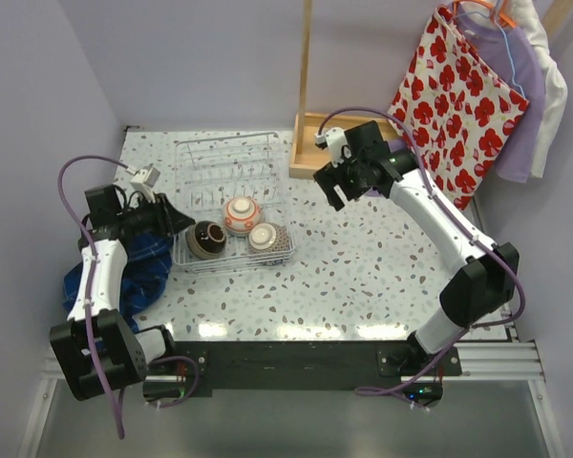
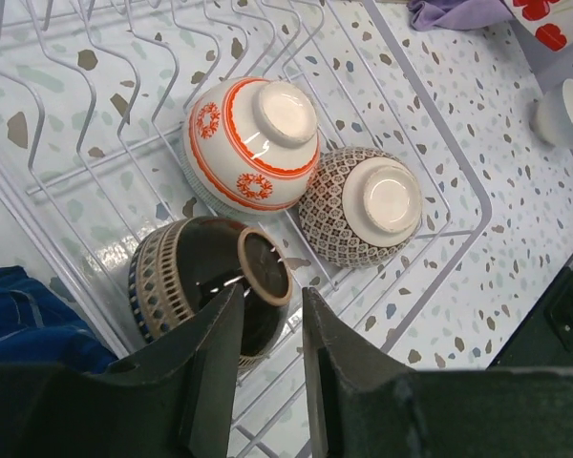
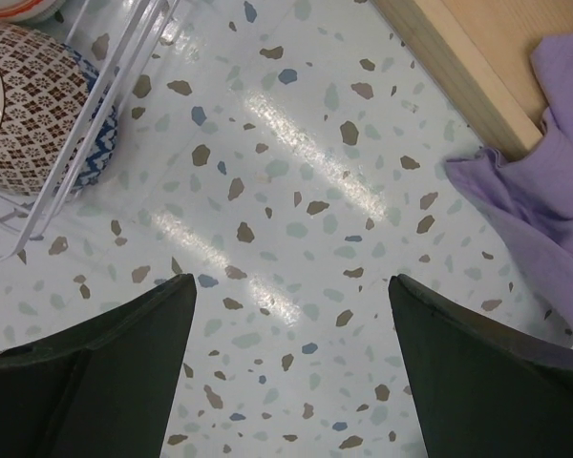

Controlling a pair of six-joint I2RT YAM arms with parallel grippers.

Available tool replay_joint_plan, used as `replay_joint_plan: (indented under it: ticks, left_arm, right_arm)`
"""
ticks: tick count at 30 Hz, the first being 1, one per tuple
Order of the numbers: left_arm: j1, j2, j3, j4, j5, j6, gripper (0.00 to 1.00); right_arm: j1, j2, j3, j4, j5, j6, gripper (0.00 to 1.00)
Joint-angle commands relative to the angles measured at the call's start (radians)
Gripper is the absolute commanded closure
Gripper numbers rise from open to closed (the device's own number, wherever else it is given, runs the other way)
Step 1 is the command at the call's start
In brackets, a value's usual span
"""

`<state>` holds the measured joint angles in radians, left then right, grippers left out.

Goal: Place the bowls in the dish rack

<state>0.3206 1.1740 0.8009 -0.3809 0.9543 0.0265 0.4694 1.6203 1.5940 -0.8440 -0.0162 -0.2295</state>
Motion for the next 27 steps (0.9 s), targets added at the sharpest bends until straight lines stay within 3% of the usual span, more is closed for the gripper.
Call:
replay_joint_plan:
  ticks: [1,9,17,23,27]
  left_arm:
    - [0.009,-0.053,0.052,-0.046,-0.029,0.073,0.63]
    - [0.009,-0.091,0.067,0.150,-0.078,-0.049,0.62]
    - [0.008,-0.091,0.098,0.307,-0.173,-0.171,0.60]
    - [-0.003,-0.096,0.109,0.364,-0.210,-0.217,0.59]
    - [-0.017,-0.103,0.084,0.366,-0.227,-0.220,0.59]
  right_arm:
    - [-0.002,-0.080,-0.043,0.023,0.038,-0.019,0.13]
    - [-0.161,-0.187,-0.182,-0.157,0.217,-0.096,0.13]
    - [-0.362,-0.286,-0.399,-0.161,0.338,-0.152,0.13]
    - [-0.541,-0.255,-0.436,-0.197,0.320,-0.136,0.13]
    - [-0.575,-0.250,-0.479,-0.161,0.312,-0.168,0.14]
